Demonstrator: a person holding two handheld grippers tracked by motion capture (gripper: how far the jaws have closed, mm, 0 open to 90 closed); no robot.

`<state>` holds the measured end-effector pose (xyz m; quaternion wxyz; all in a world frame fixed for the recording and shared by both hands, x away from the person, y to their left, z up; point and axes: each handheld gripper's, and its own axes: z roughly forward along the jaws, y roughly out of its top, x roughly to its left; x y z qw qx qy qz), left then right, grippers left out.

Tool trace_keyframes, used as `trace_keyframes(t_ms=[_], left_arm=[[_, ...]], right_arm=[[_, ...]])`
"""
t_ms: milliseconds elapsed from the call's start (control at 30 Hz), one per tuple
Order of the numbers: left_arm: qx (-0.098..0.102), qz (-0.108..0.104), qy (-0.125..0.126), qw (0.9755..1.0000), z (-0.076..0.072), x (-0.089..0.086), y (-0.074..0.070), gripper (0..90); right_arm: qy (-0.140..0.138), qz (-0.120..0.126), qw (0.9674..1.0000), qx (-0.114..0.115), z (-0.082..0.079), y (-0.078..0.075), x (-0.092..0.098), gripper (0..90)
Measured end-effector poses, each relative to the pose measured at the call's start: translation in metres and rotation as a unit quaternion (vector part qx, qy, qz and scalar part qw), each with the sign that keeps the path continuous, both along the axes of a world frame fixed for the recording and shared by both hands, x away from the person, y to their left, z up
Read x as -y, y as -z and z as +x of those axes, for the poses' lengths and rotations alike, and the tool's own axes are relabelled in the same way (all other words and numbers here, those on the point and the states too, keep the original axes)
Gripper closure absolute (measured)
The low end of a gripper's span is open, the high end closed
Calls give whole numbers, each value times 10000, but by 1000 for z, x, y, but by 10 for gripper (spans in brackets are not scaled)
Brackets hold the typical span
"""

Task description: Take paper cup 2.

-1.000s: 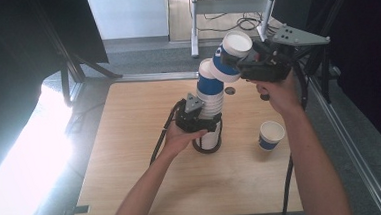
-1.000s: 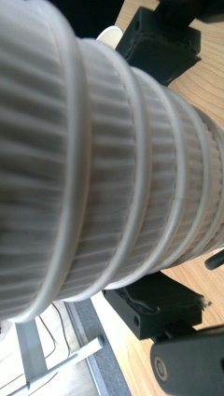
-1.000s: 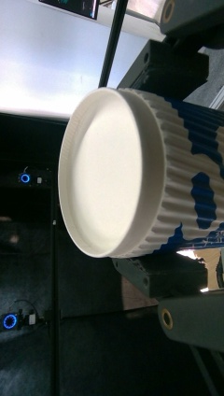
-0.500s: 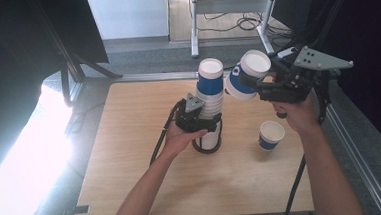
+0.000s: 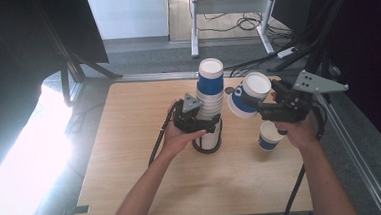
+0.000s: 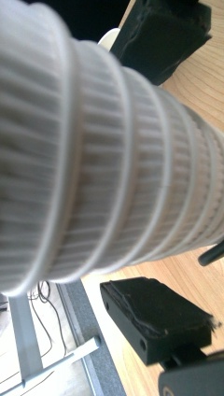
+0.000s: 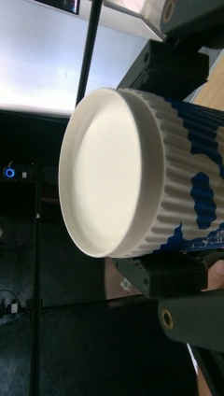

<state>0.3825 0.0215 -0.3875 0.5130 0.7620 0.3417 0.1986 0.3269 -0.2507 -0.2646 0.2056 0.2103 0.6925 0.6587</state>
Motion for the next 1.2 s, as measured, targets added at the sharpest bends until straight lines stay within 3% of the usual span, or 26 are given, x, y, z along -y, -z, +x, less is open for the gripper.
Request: trace_keyframes(t_ms=[200,567,867,1200], left_arm=[[84,-66,-75,9999,-10,-11,2,34],[62,-406,77,9991,-38,-39,9,35],[-90,-437,328,9985,-61,-60,29,46],[-152,-507,411,9978,-88,-76,47,65]], right_arm=[[-41,-1,10000,-71,-4,16,-2,275],[-135,-169,9996,-173,-15,52,-16,274],[-205,-312,9989,-271,-23,74,-28,274],[-252,-526,9975,-392,-33,109,-40,274]])
